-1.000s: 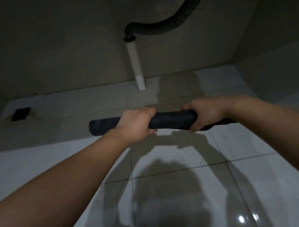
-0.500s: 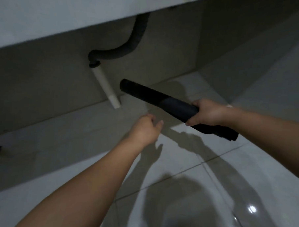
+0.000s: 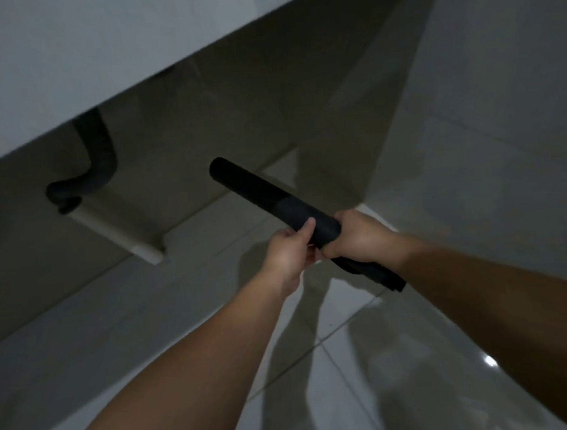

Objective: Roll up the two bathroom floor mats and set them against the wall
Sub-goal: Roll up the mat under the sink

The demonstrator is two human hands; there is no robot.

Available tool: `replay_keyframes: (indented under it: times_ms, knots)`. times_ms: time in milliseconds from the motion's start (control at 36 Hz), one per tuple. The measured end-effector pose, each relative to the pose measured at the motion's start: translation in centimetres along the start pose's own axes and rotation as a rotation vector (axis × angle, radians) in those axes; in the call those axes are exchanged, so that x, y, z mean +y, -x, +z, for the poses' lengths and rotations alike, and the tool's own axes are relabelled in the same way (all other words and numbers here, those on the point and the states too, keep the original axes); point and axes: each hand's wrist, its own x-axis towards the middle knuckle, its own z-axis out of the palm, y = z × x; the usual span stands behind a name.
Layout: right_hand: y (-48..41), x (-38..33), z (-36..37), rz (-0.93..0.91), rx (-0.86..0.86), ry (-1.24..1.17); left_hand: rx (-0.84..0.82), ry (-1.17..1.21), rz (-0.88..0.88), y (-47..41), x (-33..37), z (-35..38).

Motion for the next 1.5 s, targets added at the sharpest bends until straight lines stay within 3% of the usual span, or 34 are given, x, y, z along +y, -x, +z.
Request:
replay_keyframes:
  times_ms: [139, 278, 361, 472, 583, 750, 861, 1000, 1139, 1222, 1333, 1500]
  knots:
    - [-0.5, 3.1, -0.6, -0.054, -0.019, -0.008, 0.051, 0.056, -0.049, -2.9, -0.4, 3.0]
    - [-0.8, 6.7, -0.3, -0.075, -0.037, -0.17, 0.066, 0.112, -0.106, -8.5, -3.4, 3.6]
    - [-1.6, 9.5, 0.3, -0.033, 0.029, -0.176, 0.076, 0.068, -0.09, -12.1, -5.3, 3.9]
    - [-3.7, 12.5, 1.4, 0.055, 0.077, -0.003, 0.132, 0.011, -0.067, -17.2, -7.0, 5.1]
    - [-6.1, 15.0, 1.9, 0.059, 0.101, 0.125, 0.131, 0.102, -0.077, -19.9, -7.5, 7.6]
    - [-8.6, 17.7, 2.8, 0.073, 0.195, 0.251, -0.017, 0.308, -0.169, -22.2, -8.1, 10.5]
    - [-10.2, 18.8, 3.5, 0.058, 0.184, 0.394, -0.049, 0.198, -0.209, -23.2, -10.5, 11.6]
    - [-11.0, 19.1, 3.4, 0.11, 0.226, 0.489, -0.044, 0.225, -0.156, -23.7, -11.3, 13.1]
    - [-11.6, 19.0, 2.5, 0.138, 0.268, 0.726, 0.081, 0.136, -0.195, -24.7, -11.1, 15.1]
    - [-11.6, 18.8, 2.6, 0.146, 0.205, 0.852, 0.075, 0.102, -0.211, -24.8, -11.4, 15.2]
    - [-11.8, 18.1, 2.5, 0.074, 0.186, 0.772, 0.068, 0.031, -0.162, -24.9, -11.7, 14.6]
    - [-11.8, 18.4, 1.9, 0.166, 0.091, 0.818, 0.109, -0.211, -0.037, -26.1, -13.4, 13.4]
